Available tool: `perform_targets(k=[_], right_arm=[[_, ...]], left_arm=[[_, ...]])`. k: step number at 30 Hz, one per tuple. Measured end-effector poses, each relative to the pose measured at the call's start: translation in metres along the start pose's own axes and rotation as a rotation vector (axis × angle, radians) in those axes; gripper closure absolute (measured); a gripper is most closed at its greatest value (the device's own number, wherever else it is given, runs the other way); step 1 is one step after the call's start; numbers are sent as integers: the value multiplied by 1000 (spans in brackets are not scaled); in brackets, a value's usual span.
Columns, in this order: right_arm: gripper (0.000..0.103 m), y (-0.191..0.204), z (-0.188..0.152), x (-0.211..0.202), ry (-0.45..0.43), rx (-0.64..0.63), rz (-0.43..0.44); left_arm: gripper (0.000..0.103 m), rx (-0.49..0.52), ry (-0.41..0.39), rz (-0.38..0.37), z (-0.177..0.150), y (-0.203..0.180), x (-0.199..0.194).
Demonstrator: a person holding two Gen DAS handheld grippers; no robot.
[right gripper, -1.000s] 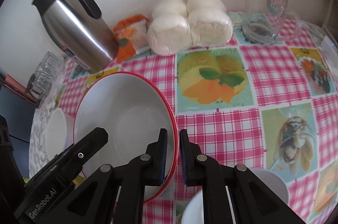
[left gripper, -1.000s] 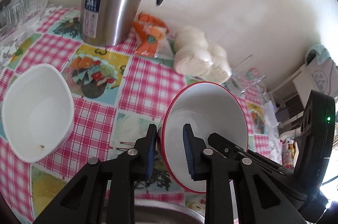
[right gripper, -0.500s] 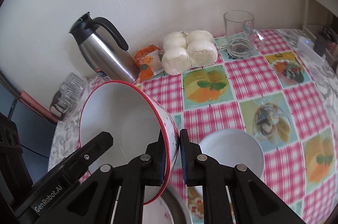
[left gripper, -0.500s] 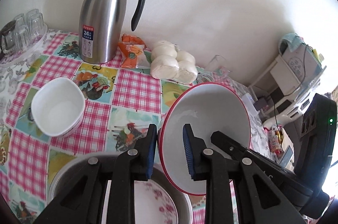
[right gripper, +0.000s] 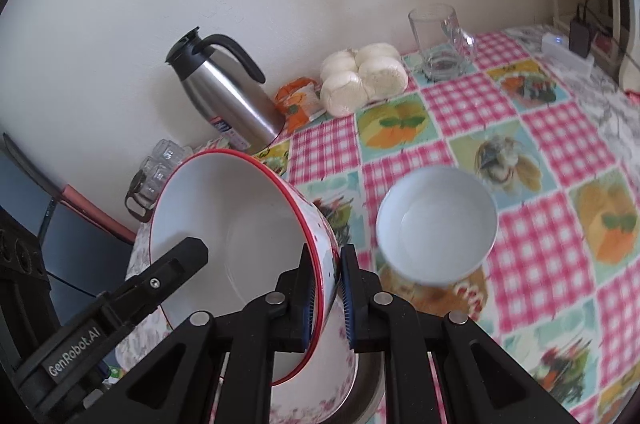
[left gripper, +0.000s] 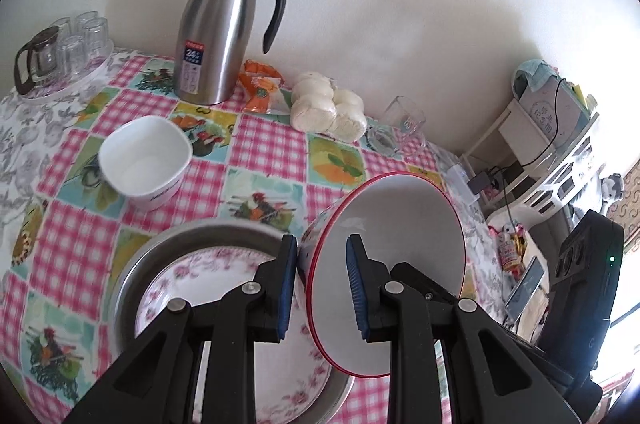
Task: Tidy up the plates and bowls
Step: 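Lift the strawberry bowl with both grippers and carry it over the tray, then lower the strawberry bowl onto the floral plate with both grippers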
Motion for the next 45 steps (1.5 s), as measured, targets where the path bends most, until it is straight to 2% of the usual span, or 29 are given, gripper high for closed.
perform_targets(k=[14, 32, 45], right_arm=[[90, 18, -52, -1, 5, -4, 13], [90, 37, -81, 19, 89, -8, 35], [90, 43, -94, 39, 154, 0, 32]], left_arm=[[77, -38, 29, 72, -36, 36, -17], [77, -115, 49, 135, -43, 74, -25], [77, -152, 87, 151, -50, 91, -16]])
Point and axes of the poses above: each gripper's, at about its wrist camera, not at the fingertips, and x roughly the way its jaws point, y to its left, z to its top, the point moved 8 cm from there along x, roughly the way its jaws point, and after that the axes turned 7 degrees about -y, right-handed, at the moved point
